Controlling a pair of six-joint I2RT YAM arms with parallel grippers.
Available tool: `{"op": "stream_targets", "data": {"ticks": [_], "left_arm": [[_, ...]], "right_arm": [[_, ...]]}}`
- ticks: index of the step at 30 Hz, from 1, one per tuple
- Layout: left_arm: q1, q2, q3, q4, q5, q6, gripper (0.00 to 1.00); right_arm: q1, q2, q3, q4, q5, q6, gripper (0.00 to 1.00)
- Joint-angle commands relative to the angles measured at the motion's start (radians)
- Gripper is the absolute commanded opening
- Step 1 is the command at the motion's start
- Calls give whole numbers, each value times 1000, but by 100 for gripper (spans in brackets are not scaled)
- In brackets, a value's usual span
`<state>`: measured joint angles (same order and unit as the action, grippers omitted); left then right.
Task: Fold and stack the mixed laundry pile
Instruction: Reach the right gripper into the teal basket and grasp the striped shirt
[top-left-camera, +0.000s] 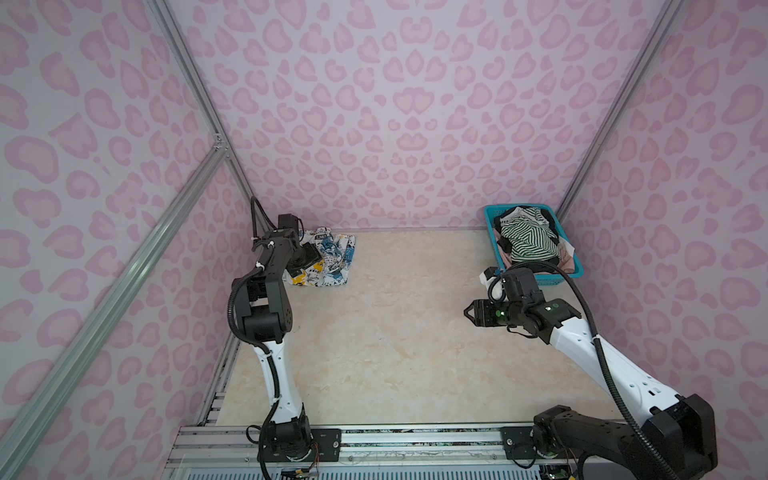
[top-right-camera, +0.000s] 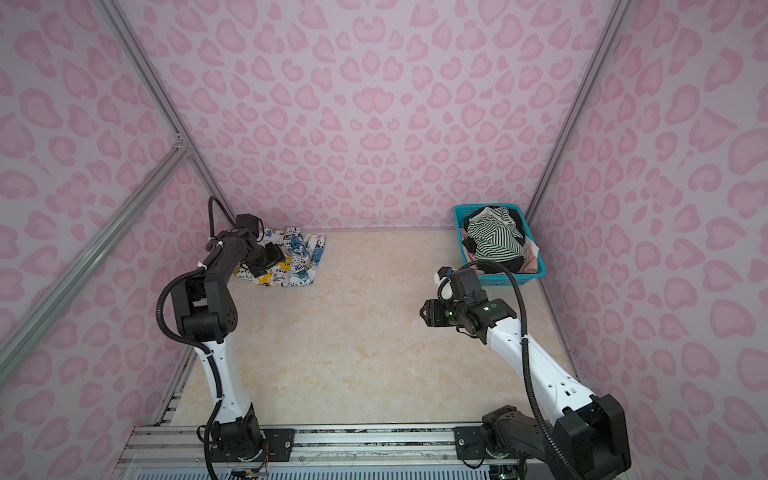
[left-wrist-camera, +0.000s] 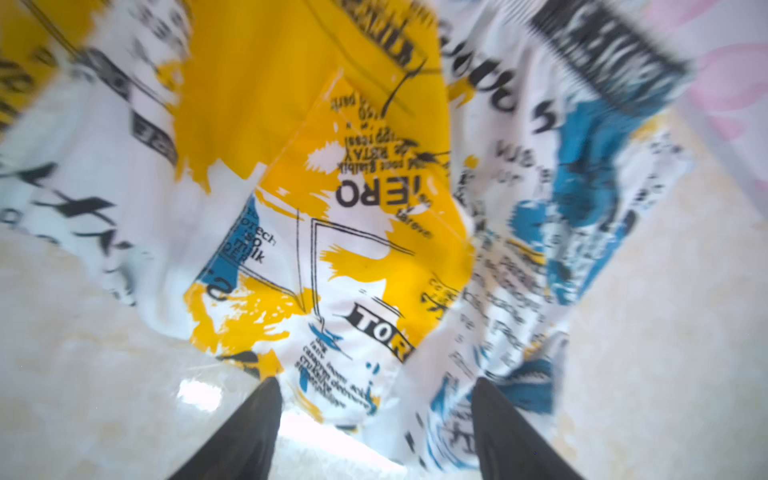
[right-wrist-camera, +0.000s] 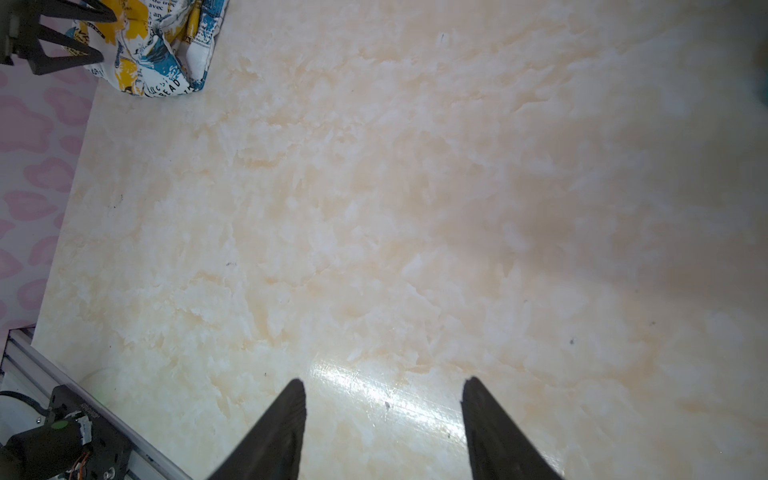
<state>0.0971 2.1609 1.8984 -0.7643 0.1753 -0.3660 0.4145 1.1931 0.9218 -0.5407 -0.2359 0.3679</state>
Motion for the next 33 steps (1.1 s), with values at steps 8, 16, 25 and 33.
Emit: {"op": "stream_targets", "data": {"ticks": [8,16,25,33], "left_arm": [[4,-272,-93,4,-7,16,79],[-17,-543,-540,202,40,9,83],[-198,-730,-840,257,-40,6,86],[-329,-860,-981,278,-75,-53,89]], "right_arm": [[-47,12,34,10,34,-61,61],[-267,134,171,56,109,-92,61],[-425,517,522,42,121,-172,67],[-477,881,989,-92,128,-270,67]]}}
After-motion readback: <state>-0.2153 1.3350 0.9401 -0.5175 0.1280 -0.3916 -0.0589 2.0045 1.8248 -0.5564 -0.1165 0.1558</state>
